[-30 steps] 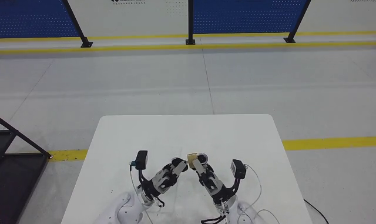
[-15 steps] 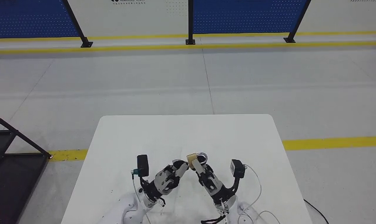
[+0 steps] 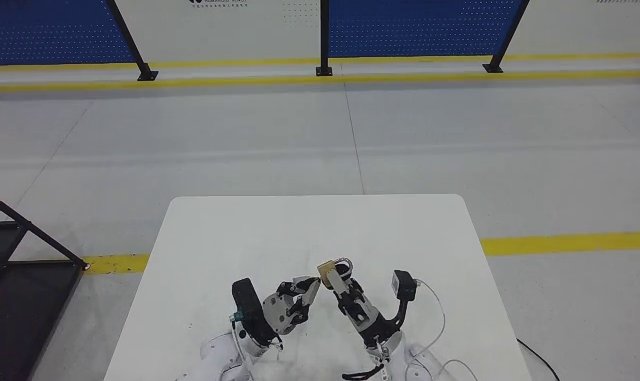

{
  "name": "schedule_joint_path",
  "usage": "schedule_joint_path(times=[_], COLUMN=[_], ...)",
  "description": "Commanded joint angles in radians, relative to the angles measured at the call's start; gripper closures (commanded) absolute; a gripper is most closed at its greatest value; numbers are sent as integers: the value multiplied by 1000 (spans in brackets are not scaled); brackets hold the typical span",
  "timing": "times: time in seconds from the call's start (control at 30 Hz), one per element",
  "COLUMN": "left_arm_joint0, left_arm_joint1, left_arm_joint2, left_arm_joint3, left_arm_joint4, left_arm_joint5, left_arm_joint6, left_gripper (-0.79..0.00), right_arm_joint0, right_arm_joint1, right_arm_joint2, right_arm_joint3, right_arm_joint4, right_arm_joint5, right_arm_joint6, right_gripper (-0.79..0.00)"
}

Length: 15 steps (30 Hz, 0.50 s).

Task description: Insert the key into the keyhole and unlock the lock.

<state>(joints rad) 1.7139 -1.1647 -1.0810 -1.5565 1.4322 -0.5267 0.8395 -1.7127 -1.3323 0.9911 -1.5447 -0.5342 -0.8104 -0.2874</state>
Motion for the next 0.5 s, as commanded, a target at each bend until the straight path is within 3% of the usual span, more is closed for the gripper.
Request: schedule_joint_path(times=[0.0, 0.47], left_arm_joint0=[3, 4], left_arm_joint1=[1, 2], left_arm_joint2=[-2, 3], left_arm_joint3=[-3, 4], left_arm_joint4=[47, 214], left_arm_joint5=[51, 306], left_arm_joint6=[14, 93], left_gripper=[0, 0], right_arm_joint0=[-1, -3], right_arm_joint1=[0, 3], right_arm_joint2=[0, 4], right_arm_joint3=[-1, -8], right_arm_joint4=[3, 21], right_arm_joint5=[2, 9], right_arm_joint6=[3, 22], right_gripper=[0, 0])
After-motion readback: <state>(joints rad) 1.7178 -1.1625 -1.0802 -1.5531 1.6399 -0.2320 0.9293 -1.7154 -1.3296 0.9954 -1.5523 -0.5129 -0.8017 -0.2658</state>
